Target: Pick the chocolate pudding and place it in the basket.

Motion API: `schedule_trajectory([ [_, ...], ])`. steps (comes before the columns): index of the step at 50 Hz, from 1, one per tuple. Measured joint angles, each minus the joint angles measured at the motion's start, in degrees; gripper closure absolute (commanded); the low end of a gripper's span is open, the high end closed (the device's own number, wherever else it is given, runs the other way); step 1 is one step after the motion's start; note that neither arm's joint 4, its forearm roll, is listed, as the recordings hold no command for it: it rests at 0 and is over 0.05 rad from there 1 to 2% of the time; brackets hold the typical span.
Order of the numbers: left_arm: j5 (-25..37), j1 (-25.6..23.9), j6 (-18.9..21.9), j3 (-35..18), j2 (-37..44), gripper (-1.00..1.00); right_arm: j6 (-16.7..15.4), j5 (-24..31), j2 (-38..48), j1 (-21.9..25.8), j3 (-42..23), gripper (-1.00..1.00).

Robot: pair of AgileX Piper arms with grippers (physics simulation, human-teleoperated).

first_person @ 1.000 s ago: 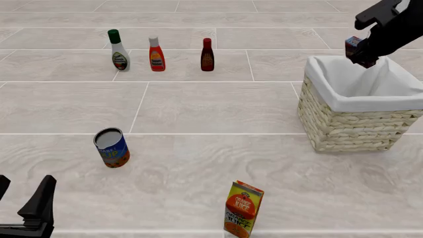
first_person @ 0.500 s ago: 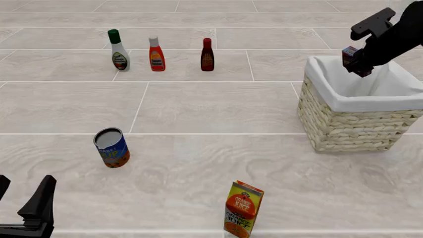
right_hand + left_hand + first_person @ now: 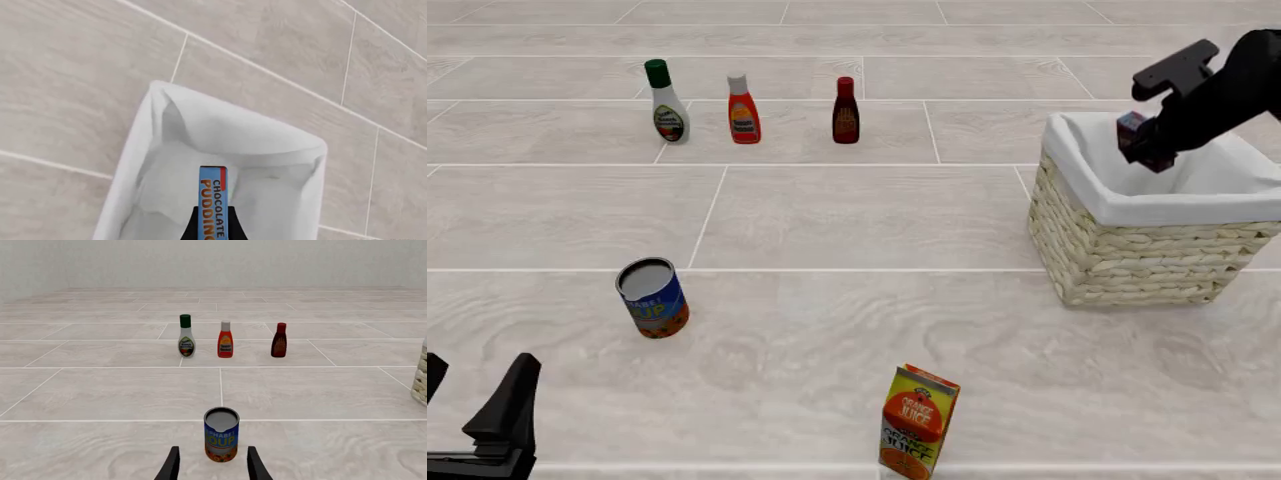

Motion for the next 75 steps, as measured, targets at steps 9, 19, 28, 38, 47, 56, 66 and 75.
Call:
schedule_trajectory([
  [9,0.00,0.00,0.00,0.00,0.00,-1.00,0.17,-1.12,0.58,-0.19,1.04,1.00],
  [19,0.00,0.00,0.00,0.00,0.00,-1.00,0.32,-2.24,1.33,-0.38,1.86,1.00],
  [28,0.00,0.00,0.00,0.00,0.00,-1.00,0.32,-3.05,2.00,-0.71,2.38,1.00],
  [38,0.00,0.00,0.00,0.00,0.00,-1.00,0.21,-3.78,2.58,-1.03,2.91,1.00],
  [47,0.00,0.00,0.00,0.00,0.00,-1.00,0.10,-4.50,2.98,-1.39,3.53,1.00],
  [56,0.00,0.00,0.00,0.00,0.00,-1.00,0.16,-5.11,3.52,-1.60,3.88,1.00],
  [66,0.00,0.00,0.00,0.00,0.00,-1.00,0.22,-5.93,4.39,-1.67,4.35,1.00],
  [75,0.00,0.00,0.00,0.00,0.00,-1.00,0.20,-6.80,5.37,-1.87,4.82,1.00],
])
